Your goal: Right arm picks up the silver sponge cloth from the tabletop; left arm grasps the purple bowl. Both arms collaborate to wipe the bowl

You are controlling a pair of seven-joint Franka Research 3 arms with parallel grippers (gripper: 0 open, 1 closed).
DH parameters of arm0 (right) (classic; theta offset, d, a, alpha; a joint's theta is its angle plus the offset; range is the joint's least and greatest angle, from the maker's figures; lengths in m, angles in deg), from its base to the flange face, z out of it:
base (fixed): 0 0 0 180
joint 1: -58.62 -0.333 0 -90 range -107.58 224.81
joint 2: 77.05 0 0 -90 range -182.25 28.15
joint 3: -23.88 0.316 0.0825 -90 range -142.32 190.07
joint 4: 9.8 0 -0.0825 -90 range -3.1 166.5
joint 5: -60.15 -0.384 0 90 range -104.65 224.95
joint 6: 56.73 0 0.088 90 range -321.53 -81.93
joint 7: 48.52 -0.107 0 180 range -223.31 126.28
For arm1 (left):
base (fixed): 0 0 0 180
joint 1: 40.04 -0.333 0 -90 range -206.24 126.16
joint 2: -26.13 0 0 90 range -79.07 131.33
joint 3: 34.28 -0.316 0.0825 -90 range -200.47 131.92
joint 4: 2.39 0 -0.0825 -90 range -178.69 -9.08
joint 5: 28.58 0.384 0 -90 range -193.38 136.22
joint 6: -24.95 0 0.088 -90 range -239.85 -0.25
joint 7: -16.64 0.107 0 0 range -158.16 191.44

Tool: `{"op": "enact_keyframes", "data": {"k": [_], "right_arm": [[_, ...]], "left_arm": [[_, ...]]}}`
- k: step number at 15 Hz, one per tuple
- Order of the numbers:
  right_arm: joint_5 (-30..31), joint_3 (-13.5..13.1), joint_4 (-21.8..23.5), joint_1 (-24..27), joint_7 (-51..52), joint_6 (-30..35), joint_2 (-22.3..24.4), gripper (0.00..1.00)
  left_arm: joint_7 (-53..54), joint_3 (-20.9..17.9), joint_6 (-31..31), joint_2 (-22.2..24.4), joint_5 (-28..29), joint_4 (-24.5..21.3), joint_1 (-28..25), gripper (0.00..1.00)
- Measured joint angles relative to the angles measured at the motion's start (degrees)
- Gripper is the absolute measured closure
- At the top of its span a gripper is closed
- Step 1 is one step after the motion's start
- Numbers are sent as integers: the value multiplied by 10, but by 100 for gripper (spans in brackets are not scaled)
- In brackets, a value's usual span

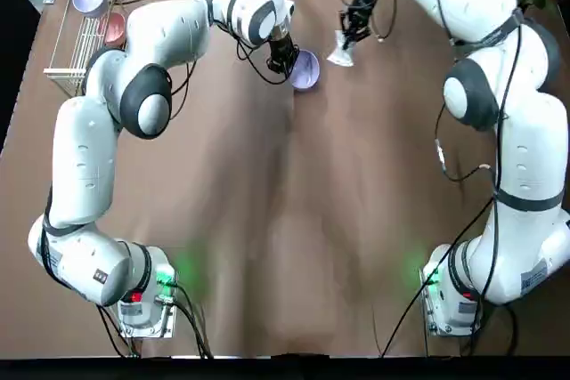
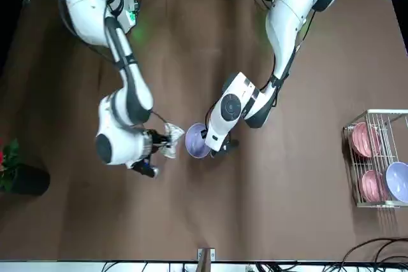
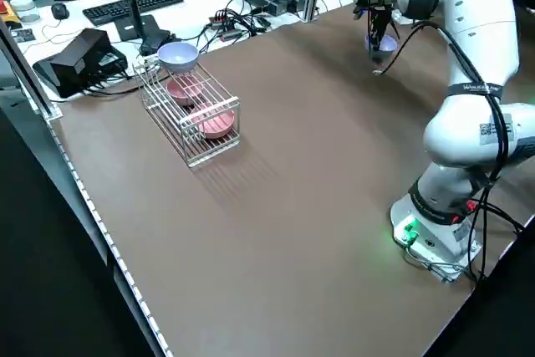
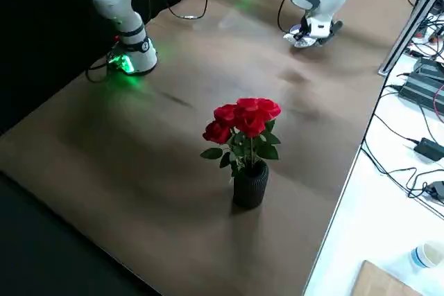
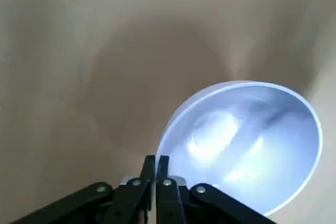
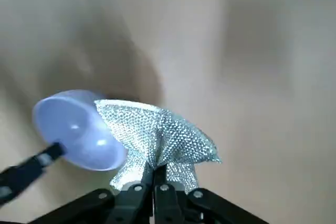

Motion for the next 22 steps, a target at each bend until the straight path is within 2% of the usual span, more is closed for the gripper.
{"op": "enact_keyframes", "data": {"k": [5, 6, 8, 12, 16, 21, 22], "right_arm": [[90, -1, 1, 126, 157, 72, 0, 98], [129, -1, 3, 177, 216, 120, -2, 98], [148, 0, 9, 213, 240, 138, -5, 98], [166, 1, 29, 245, 264, 140, -24, 98], [197, 1, 47, 254, 292, 138, -38, 98], [219, 1, 53, 276, 357, 135, -55, 96], [219, 1, 53, 282, 371, 135, -55, 90]], "left_arm": [[74, 1, 73, 36, 0, 2, -46, 96], [126, 2, 125, 57, 0, 2, -78, 96], [186, 2, 170, 79, 0, -2, -113, 96], [318, 1, 188, 119, 8, -50, -203, 96], [414, 1, 186, 147, 52, -117, -291, 96], [485, 1, 132, 149, 70, -171, -350, 96], [500, 1, 119, 149, 71, -182, -364, 96]]}}
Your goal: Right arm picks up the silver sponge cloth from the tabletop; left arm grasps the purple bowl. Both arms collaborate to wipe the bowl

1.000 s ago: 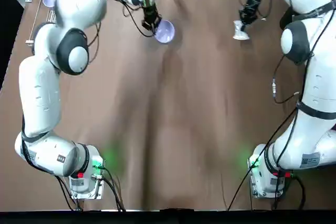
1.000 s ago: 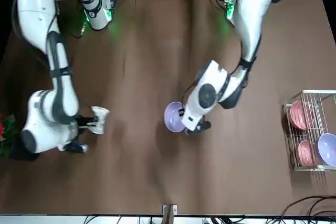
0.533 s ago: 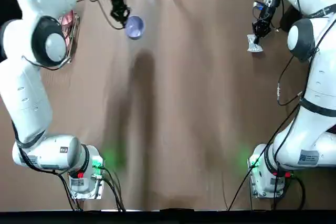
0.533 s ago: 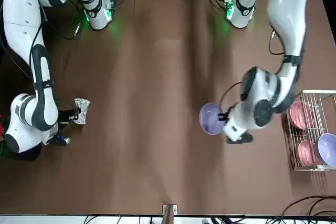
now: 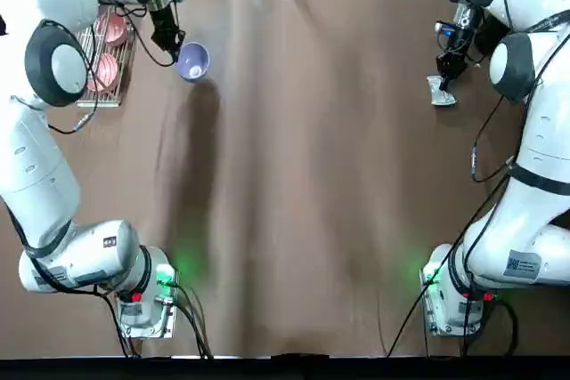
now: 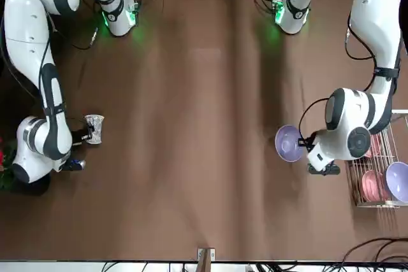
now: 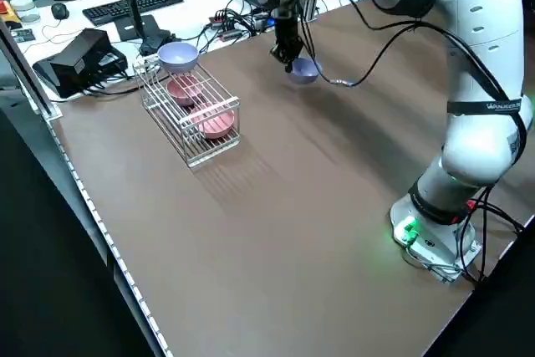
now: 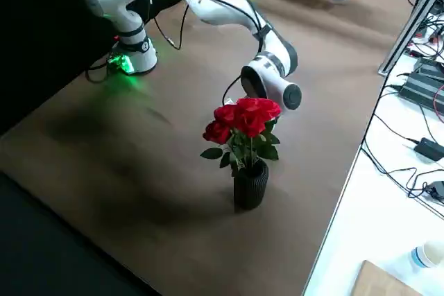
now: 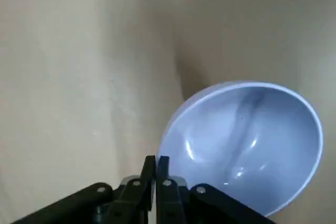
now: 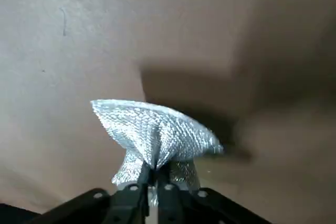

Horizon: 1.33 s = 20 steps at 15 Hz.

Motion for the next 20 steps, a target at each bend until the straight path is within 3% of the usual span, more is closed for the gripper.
{"op": "enact_keyframes", "data": {"k": [6, 7, 9, 14, 18, 20], "right_arm": [[0, 6, -13, 1, 11, 0, 1, 33], [0, 6, -29, 0, 11, 0, 10, 16], [0, 6, -51, 0, 11, 0, 32, 0], [1, 6, -107, -1, 0, 2, 155, 0], [1, 8, -114, -2, -51, 5, 247, 0], [7, 10, -115, -9, -67, 5, 282, 0]], "left_arm": [[63, 1, -24, 0, 0, -42, -59, 92], [68, 1, -27, 0, 0, -47, -65, 81], [68, 2, -27, 0, 0, -47, -66, 78], [65, 27, -24, 15, 0, -8, -66, 36], [59, 45, 18, 70, 0, 57, -65, 1], [58, 47, 31, 97, 0, 77, -63, 0]]}}
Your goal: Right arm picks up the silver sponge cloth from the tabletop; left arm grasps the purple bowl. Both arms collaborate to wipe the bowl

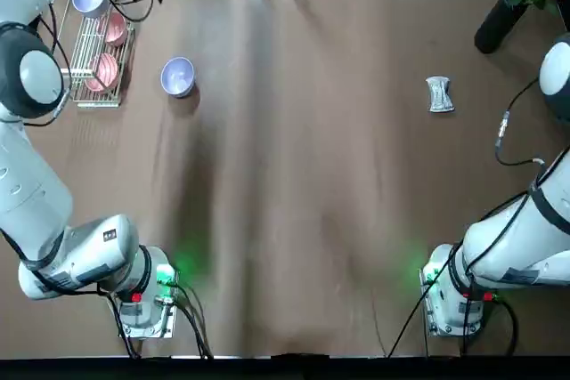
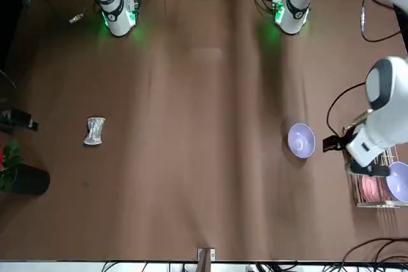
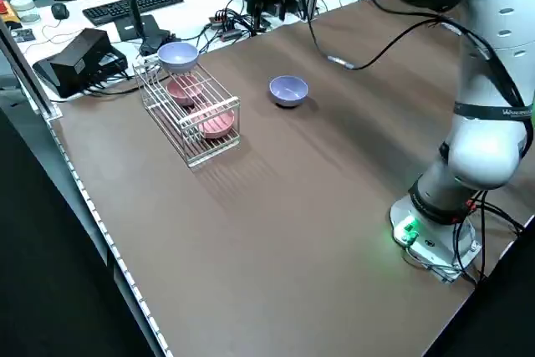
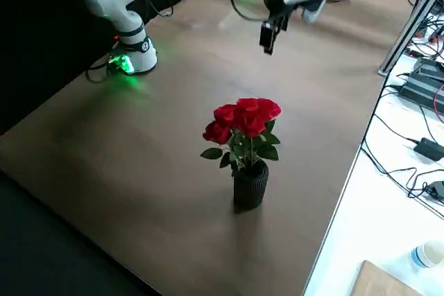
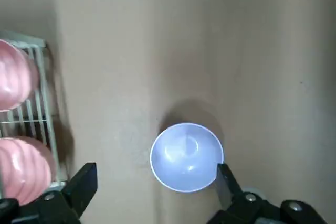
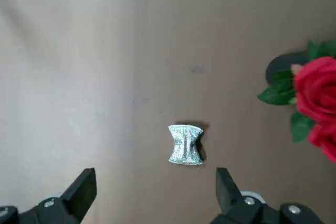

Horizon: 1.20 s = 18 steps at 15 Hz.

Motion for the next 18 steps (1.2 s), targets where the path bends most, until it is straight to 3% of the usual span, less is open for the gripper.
{"op": "enact_keyframes", "data": {"k": [3, 7, 12, 15, 18], "right_arm": [[9, 1, 13, -6, -27, 4, 50, 0], [31, 2, 95, -12, -35, -29, 106, 0], [39, 4, 127, -28, -39, -41, 112, 0], [42, 0, 128, -27, -42, -36, 112, 0], [66, -3, 129, -25, -56, -24, 112, 0]], "left_arm": [[-1, 6, 15, 15, 0, 20, 4, 0], [-10, 30, 44, 19, 0, 43, 5, 0], [-18, 22, 110, 55, 0, 51, 42, 0], [-44, -39, 128, 76, -20, 49, 100, 0], [-52, -109, 131, 123, -57, 6, 161, 0]]}}
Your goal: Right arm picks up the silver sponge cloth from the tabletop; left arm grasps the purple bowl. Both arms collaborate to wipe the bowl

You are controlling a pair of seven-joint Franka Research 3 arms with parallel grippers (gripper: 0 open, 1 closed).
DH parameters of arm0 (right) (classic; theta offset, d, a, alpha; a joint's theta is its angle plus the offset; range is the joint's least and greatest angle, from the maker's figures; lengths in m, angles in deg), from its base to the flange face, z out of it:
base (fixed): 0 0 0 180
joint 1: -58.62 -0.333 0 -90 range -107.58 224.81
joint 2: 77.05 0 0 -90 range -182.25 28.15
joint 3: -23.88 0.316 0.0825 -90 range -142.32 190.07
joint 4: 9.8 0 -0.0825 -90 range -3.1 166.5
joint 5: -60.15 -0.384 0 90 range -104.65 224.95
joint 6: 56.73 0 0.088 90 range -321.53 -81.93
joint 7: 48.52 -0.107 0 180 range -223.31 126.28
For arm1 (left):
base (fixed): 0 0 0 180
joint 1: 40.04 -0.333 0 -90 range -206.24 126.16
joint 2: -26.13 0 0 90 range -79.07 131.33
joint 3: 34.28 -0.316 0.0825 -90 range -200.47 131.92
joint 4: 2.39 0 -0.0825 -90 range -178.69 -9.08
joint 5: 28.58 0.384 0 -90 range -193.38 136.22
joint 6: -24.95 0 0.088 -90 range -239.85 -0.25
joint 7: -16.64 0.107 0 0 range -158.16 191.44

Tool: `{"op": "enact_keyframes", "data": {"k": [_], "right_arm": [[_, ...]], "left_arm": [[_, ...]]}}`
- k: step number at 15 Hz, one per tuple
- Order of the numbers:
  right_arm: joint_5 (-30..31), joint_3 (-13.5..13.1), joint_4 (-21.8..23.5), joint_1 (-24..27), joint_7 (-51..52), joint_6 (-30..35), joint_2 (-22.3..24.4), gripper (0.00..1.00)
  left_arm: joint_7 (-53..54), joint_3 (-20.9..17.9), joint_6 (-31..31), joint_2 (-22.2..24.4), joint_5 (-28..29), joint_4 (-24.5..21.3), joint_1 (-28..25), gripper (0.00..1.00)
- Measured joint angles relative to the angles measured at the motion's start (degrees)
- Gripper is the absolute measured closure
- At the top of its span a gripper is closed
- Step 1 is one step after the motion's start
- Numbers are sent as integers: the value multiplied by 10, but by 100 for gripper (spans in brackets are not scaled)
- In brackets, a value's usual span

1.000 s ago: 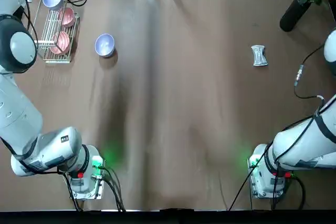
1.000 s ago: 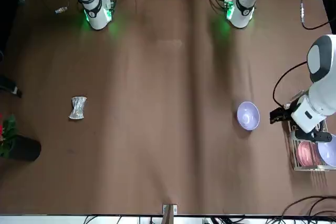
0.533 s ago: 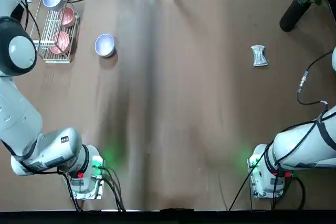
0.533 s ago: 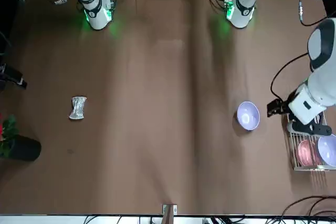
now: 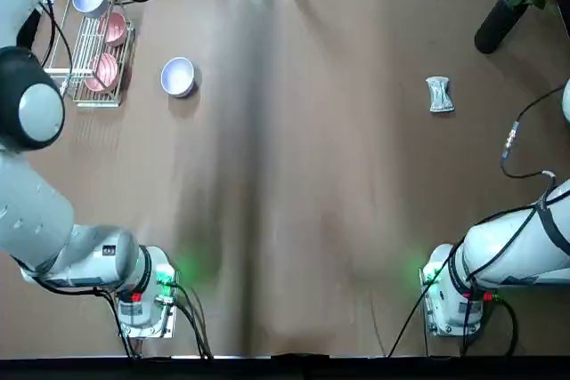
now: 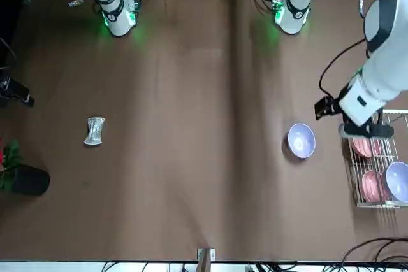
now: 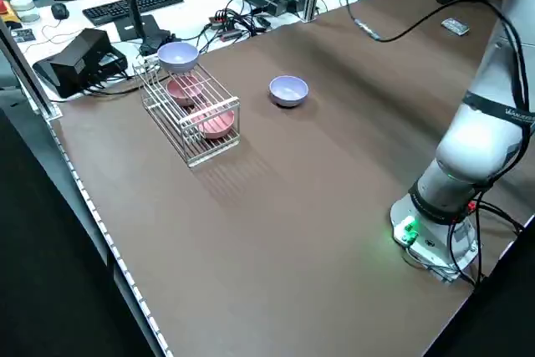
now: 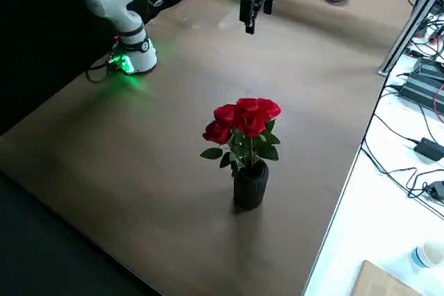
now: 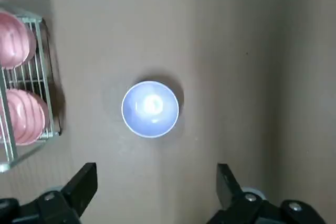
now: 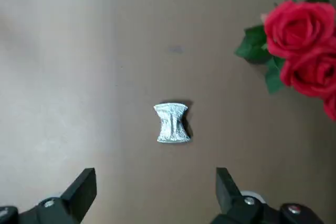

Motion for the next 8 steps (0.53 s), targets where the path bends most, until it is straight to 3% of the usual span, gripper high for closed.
{"op": "enact_keyframes", "data": {"k": [3, 8], "right_arm": [[7, 1, 0, 0, -30, 8, 0, 0], [8, 3, 0, -1, -29, 16, 2, 0]], "left_arm": [[2, -11, -3, 35, -5, -30, -5, 0], [-1, -15, -8, 36, -6, -32, -9, 0]]}}
